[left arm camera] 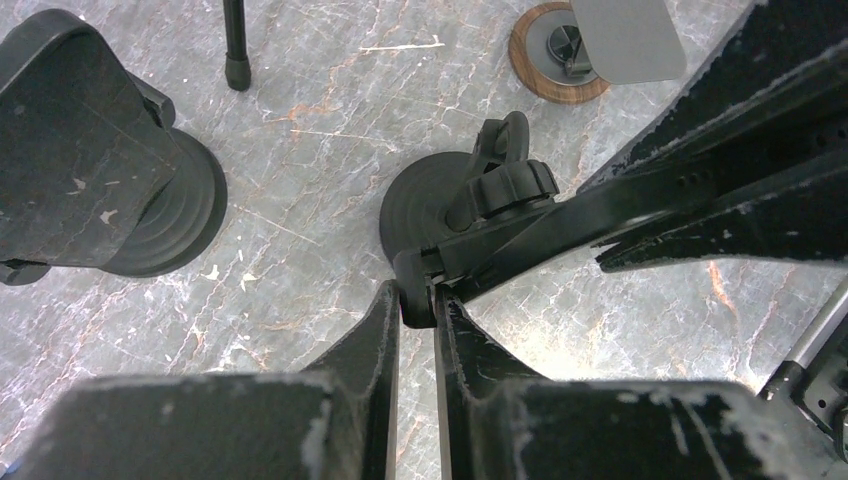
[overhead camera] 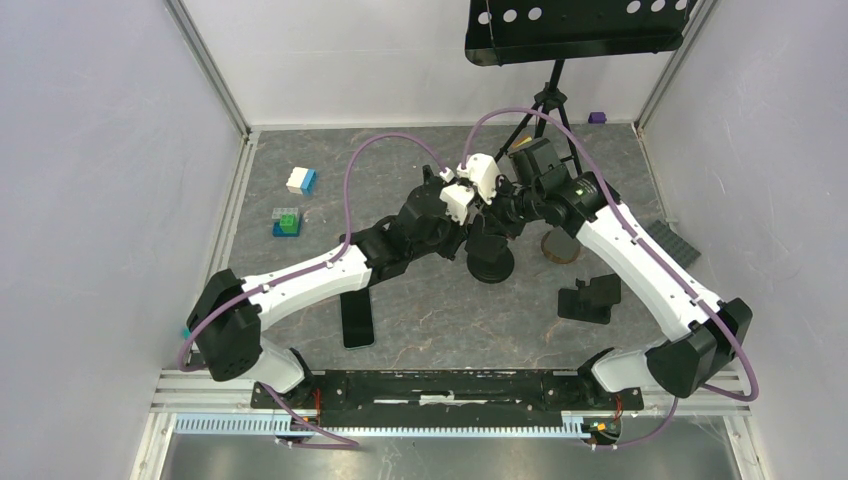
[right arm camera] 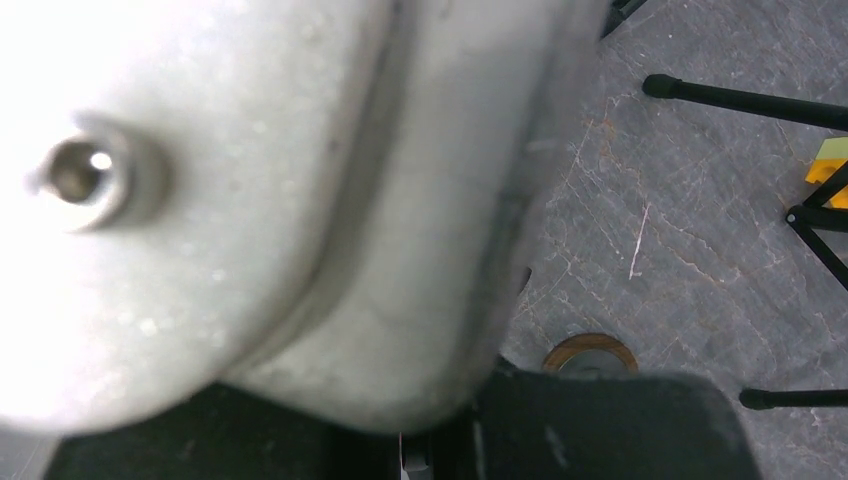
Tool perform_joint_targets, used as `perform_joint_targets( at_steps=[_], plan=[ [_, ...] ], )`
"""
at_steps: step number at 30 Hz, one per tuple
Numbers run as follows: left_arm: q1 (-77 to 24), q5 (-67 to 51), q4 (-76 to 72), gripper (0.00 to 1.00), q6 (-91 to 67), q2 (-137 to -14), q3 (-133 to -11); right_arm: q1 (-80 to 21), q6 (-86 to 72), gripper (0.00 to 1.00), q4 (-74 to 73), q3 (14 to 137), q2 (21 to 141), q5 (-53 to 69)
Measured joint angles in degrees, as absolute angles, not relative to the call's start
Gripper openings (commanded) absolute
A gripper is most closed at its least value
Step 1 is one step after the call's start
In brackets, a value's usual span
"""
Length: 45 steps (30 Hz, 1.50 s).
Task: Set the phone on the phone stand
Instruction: Install the phone on the phone stand.
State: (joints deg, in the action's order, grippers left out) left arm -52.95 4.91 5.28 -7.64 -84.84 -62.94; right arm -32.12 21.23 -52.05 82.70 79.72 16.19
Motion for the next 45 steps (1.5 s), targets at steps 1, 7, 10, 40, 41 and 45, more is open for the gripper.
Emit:
perform_joint_targets(
  at_steps=[1,7,10,40,41,45],
  plan=[
    [-52.8,4.4,5.0,0.02,-7.6,-84.8,-62.8,-32.1,21.2,0.00,-52.3,82.9,79.9,16.1],
    [-52.4,2.2,3.4,0.02,-7.6,-85.1,-62.0,-32.1,21.2,0.00,-53.2,83.2,80.1,15.6],
    [-52.1,0.9,2.3,0.02,-7.4,-85.7,-61.9,-32.1,21.1,0.00,-53.4,83.2,80.1,15.2],
    [-51.0,-7.3,-3.4,0.13,-5.1,-86.2,-59.7,-31.3,17.3,0.00,-49.3,77.1,74.7,14.9],
    [-50.9,-7.6,-3.4,0.17,-5.0,-86.2,-59.7,-31.3,17.3,0.00,-49.1,77.0,74.6,15.0],
    [-50.9,-7.8,-3.6,0.30,-4.8,-86.3,-59.7,-31.0,17.2,0.00,-48.2,76.2,74.1,15.5]
  ],
)
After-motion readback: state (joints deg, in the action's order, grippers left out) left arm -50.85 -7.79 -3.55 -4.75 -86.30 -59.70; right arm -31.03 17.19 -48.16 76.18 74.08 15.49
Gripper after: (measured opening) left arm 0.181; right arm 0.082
